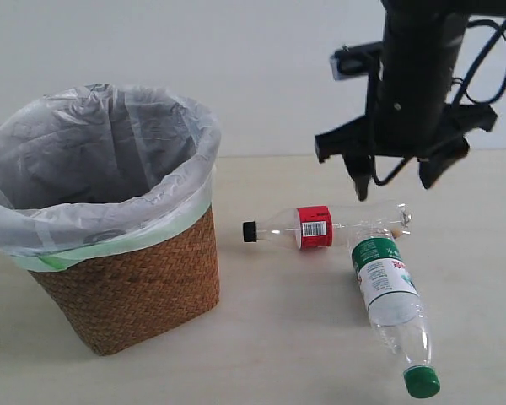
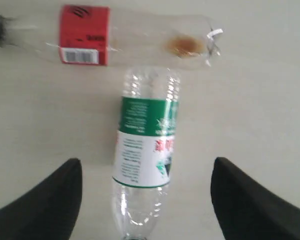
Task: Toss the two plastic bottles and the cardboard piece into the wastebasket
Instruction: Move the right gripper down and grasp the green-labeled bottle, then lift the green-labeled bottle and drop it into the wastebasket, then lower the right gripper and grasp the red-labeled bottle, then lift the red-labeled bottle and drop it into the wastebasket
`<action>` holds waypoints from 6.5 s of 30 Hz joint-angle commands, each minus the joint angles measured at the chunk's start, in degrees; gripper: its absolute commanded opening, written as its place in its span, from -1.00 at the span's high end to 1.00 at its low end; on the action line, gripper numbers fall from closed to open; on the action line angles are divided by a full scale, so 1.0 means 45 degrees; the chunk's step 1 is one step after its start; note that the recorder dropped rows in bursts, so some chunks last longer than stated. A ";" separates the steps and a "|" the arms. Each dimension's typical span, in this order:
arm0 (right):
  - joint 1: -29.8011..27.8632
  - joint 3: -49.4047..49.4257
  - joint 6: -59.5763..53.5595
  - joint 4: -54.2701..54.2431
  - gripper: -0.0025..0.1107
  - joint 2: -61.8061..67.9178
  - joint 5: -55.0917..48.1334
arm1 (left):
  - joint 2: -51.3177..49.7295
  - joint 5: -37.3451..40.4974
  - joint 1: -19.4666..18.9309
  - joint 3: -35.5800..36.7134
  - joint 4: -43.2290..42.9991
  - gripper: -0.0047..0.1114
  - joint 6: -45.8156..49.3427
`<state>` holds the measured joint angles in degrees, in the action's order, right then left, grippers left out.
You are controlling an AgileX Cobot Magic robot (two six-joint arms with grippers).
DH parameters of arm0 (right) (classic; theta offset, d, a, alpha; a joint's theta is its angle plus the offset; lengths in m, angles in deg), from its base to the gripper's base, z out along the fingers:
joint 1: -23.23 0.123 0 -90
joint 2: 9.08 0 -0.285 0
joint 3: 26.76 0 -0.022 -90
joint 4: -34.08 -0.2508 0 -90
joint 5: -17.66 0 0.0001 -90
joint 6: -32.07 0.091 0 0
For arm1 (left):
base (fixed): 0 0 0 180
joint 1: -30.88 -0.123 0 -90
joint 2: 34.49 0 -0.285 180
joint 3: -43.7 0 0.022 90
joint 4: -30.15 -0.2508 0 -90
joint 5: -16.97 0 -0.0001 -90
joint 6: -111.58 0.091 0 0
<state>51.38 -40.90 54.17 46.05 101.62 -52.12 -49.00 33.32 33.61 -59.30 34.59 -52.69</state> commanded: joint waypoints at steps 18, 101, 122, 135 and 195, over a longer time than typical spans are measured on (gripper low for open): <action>-0.0415 0.3746 0.0309 -0.0794 -0.16 0.2423 0.4147 | 0.0115 -0.0106 -0.0038 0.0048 0.0108 0.85 -0.0120; 0.1089 -0.3826 -0.4680 -0.9558 -0.65 0.0094 0.5917 | 0.0115 -0.0106 -0.0038 0.0048 0.0108 0.85 -0.0120; 0.1112 -0.3826 -1.1433 -0.0014 -0.49 0.4206 -0.0041 | 0.0115 -0.0106 -0.0038 0.0048 0.0108 0.85 -0.0120; 0.1112 -0.3826 -1.1679 0.2486 -0.49 0.6744 0.2142 | 0.0115 -0.0106 -0.0038 0.0048 0.0108 0.85 -0.0120; -0.0786 -0.3848 -0.1701 0.5617 0.96 0.1910 -0.0041 | 0.0115 -0.0106 -0.0038 0.0048 0.0108 0.85 -0.0120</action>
<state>47.94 -58.01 46.80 75.82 111.56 -52.17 -49.00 33.32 33.61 -59.30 34.59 -52.69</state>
